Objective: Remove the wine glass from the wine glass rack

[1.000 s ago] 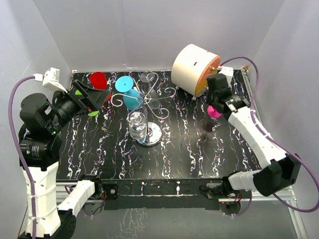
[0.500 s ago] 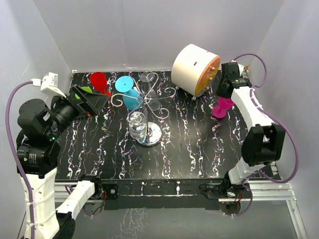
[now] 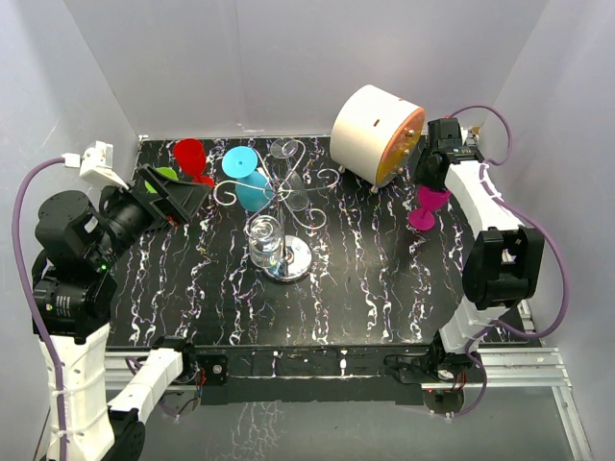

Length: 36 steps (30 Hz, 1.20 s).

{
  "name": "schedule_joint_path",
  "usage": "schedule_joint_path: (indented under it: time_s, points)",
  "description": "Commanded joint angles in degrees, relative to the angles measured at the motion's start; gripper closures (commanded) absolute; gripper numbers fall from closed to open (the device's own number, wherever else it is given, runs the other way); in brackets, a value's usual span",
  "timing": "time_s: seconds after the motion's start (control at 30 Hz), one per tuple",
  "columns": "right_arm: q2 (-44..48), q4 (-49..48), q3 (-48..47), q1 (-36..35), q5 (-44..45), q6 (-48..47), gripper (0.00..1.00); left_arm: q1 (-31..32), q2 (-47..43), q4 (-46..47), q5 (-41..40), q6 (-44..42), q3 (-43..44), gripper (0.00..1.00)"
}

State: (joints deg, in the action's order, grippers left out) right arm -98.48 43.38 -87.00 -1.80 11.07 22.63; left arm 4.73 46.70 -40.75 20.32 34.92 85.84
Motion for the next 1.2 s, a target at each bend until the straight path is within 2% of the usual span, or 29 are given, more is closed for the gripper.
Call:
schedule_joint_path:
  time_s: [0.0, 0.1, 0.2, 0.43, 0.6, 0.8, 0.93, 1.17]
  points:
    - [4.38, -0.57, -3.23, 0.05, -0.03, -0.27, 0.55, 0.29, 0.55, -0.08, 0.21, -0.52, 0.47, 0.01]
    - [9.47, -1.65, -3.27, 0.01, -0.54, -0.33, 0.41, 0.28, 0.91, -1.00, -0.70, -1.10, 0.60, 0.01]
    - [14.06, -2.42, -3.75, 0.04, -5.67, -0.33, 0.29, 0.27, 1.33, -1.50, -1.75, -1.84, 0.34, 0.01]
    - [23.48, -13.41, 3.09, 0.03, -32.86, -0.46, 0.16, 0.34, 6.44, -2.71, -2.13, -2.62, 2.12, 0.01]
    - [26.27, -18.28, 7.87, -0.49, -39.34, -0.02, 0.09, 0.31, 13.26, -2.47, 0.76, -1.20, 4.93, 0.02]
    - [28.99, -19.62, 10.55, -5.14, -37.91, -3.34, 0.06, 0.32, 17.20, 4.69, 5.93, 3.21, 3.59, 0.04]
    - [31.83, -18.94, 11.44, -10.59, -28.58, -6.90, 0.02, -0.09, 18.20, 9.89, 8.80, 6.29, 0.21, 0.05]
    - [36.06, -18.08, 12.04, -15.12, -23.34, -9.49, 0.02, -2.89, 17.99, 19.06, 14.93, 12.10, -6.74, 0.05]
